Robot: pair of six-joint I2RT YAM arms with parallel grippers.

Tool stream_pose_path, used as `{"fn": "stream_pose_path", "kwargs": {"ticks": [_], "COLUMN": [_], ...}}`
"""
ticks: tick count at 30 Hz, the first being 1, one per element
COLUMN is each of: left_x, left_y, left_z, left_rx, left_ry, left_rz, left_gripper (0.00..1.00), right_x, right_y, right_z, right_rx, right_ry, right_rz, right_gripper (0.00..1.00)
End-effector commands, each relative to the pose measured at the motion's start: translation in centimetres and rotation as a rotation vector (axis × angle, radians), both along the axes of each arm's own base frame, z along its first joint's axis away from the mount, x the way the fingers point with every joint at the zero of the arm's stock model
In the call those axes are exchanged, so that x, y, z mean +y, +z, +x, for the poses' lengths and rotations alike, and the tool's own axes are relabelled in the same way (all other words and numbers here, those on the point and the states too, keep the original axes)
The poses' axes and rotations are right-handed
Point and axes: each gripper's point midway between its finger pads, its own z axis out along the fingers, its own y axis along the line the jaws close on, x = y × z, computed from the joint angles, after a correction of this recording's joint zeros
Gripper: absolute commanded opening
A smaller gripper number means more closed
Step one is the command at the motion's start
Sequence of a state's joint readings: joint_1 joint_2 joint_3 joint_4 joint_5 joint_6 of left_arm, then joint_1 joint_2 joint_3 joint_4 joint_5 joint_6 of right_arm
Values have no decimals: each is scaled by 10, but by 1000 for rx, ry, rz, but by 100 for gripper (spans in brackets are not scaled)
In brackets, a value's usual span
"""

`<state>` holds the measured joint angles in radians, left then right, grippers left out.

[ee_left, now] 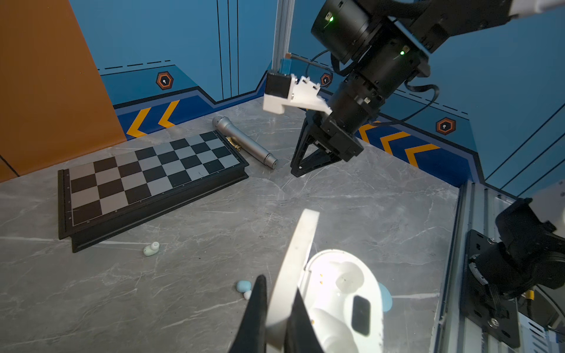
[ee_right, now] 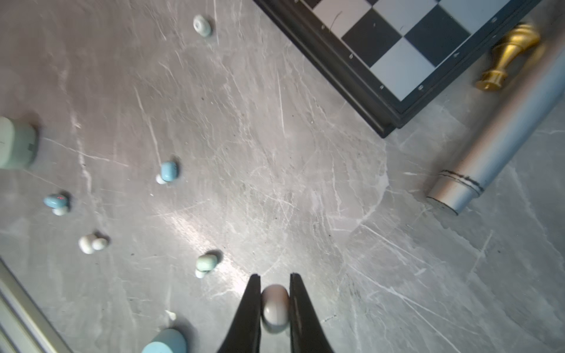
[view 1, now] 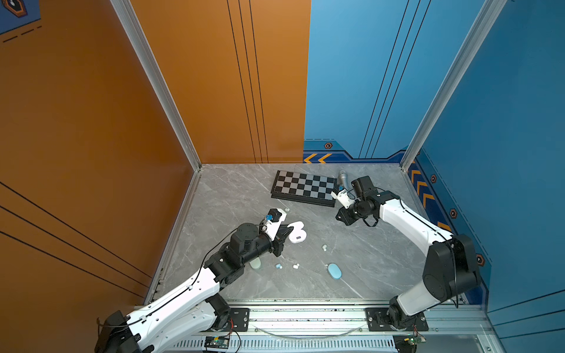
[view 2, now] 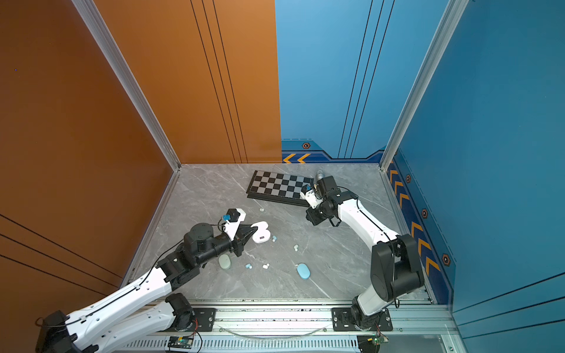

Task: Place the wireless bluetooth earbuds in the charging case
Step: 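Close the right gripper on the white earbud, then lift the earbud with the right gripper toward the case in the left gripper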

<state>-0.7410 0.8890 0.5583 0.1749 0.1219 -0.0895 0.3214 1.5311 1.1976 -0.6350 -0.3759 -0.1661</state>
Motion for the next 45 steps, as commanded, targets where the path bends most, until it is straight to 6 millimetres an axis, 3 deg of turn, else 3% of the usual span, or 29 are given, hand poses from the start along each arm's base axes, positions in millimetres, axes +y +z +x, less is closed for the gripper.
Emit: {"fn": "stream_pose_path", "kwargs": {"ticks": [1, 9, 13, 18, 23, 29, 45], "left_x": [-5, -8, -12, -20, -26, -33, -34], "left_y": [9, -5, -6, -7, -4, 1, 18], "left_z": [8, 25, 30, 33, 33, 29, 28], "left_rx": [-88, -105, -108, -93, -75, -63, -75], "left_ry": [2, 45, 47, 23, -6, -44, -48], "left_rz": [8, 64, 63, 38, 5, -26, -81], "left_gripper": [0, 0, 0, 0, 0, 0, 0], "right_x": [18, 56, 74, 94, 105, 117, 123], "right_y": [34, 86, 99, 102, 104, 101, 91], "right_z": [-12, -45, -63, -85, -91, -93, -90], "right_rx": [38, 59, 87, 139, 149, 159, 184], "right_ry": [-95, -103, -66, 6, 42, 63, 60], "right_rz": [208, 481, 544, 578, 593, 603, 578], "right_gripper": [14, 16, 16, 16, 16, 16, 17]}}
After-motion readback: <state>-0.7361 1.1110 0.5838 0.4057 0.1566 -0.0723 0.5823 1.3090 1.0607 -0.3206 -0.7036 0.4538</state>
